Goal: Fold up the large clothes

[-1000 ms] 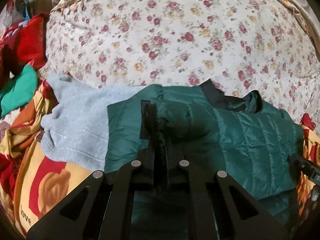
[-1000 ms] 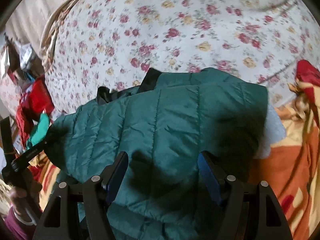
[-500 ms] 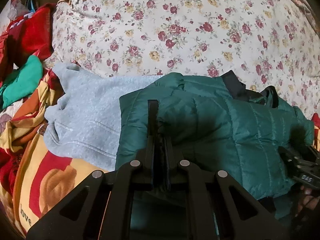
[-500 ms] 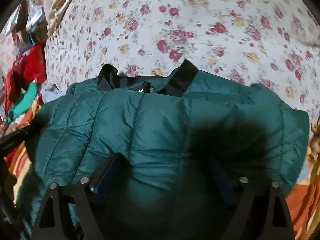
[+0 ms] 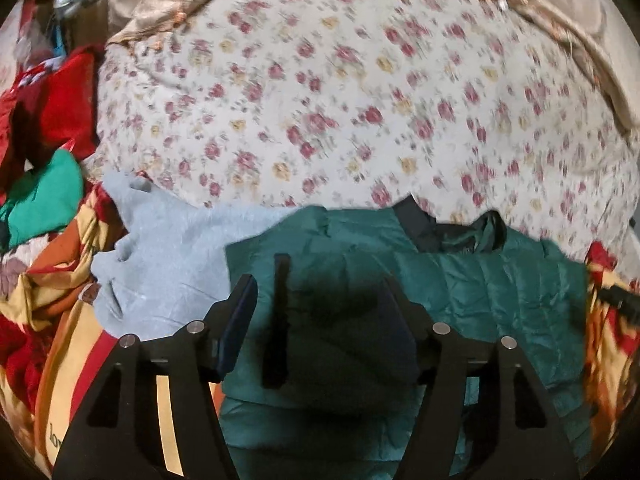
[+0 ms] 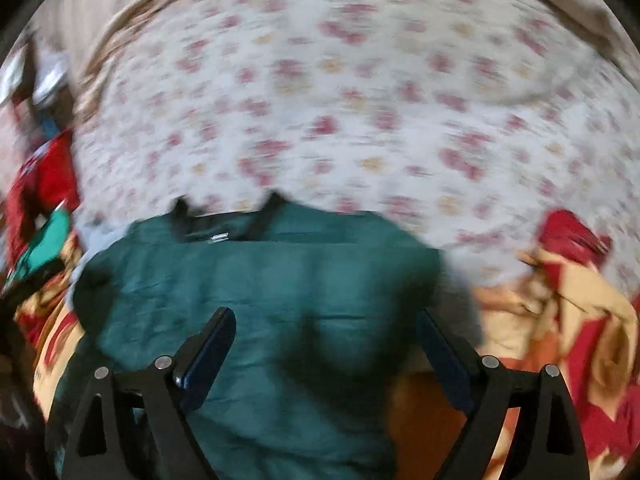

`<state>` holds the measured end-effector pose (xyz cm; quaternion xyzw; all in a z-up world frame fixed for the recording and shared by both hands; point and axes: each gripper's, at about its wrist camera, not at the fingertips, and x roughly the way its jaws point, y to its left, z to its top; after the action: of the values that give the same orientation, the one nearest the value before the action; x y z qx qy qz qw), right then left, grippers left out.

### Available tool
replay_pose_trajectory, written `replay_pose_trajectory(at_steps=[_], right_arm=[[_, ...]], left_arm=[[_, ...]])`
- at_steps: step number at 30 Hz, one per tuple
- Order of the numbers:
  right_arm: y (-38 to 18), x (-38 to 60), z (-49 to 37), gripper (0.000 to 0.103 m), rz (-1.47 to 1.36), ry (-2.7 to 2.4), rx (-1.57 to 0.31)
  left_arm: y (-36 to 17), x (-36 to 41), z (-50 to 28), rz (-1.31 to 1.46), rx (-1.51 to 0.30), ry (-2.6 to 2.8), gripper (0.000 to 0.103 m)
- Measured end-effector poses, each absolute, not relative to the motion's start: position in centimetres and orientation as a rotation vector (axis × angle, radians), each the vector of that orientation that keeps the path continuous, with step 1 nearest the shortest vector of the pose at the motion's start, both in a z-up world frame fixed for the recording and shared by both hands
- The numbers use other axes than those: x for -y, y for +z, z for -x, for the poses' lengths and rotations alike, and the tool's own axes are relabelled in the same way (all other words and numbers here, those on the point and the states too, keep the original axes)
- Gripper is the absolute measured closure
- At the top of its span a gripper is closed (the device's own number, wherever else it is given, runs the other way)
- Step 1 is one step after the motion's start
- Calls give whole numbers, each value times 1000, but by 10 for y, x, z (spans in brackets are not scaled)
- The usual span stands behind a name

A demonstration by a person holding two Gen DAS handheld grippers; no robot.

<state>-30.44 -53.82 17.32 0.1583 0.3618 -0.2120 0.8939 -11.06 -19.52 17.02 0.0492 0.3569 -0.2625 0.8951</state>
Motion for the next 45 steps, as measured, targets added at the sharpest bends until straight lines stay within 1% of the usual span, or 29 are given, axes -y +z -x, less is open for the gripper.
replay_pose_trajectory(at_steps=[5,6,8,9,12,16,20,22,23,24,27,30,35,38,40,45], right_arm=[[132,570,292,13,-504,-392,-806],[124,570,286,29,-519,-378,-824],[122,571,282,61,-513,-403,-797],[125,573,283,68,-511,-406,-769],[135,577,285,75,-475,-460,-722],[117,585,278,76,-429,-531,-773],[116,585,283,76,-444,-544,-773],[127,581,291,66,-450,-564,-783],[133,577,294,56,-436,-580,-787],[141,571,299,53,-419,-582,-777],[165,542,311,53,-381,-523,-733],[172,505,299,53,-339,-412,-749],[146,464,255,53,-251,-312,-831],[115,462,232,52,-216,-347,-896],[104,463,227,52,-217,-359,-885],[121,465,238,52,-253,-335,-890]], left_arm=[[133,224,109,-249,-812,-503,40],[127,226,108,-263,-817,-491,40],[118,230,105,-270,-829,-479,40],[115,231,103,-267,-834,-477,40],[110,241,99,-262,-835,-481,39],[100,253,98,-267,-833,-499,31],[96,252,101,-261,-829,-488,27],[96,250,100,-262,-835,-488,27],[97,249,100,-263,-835,-489,27],[97,249,100,-263,-837,-490,27],[97,248,101,-257,-839,-487,27],[96,248,102,-255,-836,-480,27],[95,246,102,-245,-841,-479,27],[93,245,101,-230,-849,-478,23],[92,243,100,-213,-855,-481,22],[92,245,99,-222,-857,-483,21]])
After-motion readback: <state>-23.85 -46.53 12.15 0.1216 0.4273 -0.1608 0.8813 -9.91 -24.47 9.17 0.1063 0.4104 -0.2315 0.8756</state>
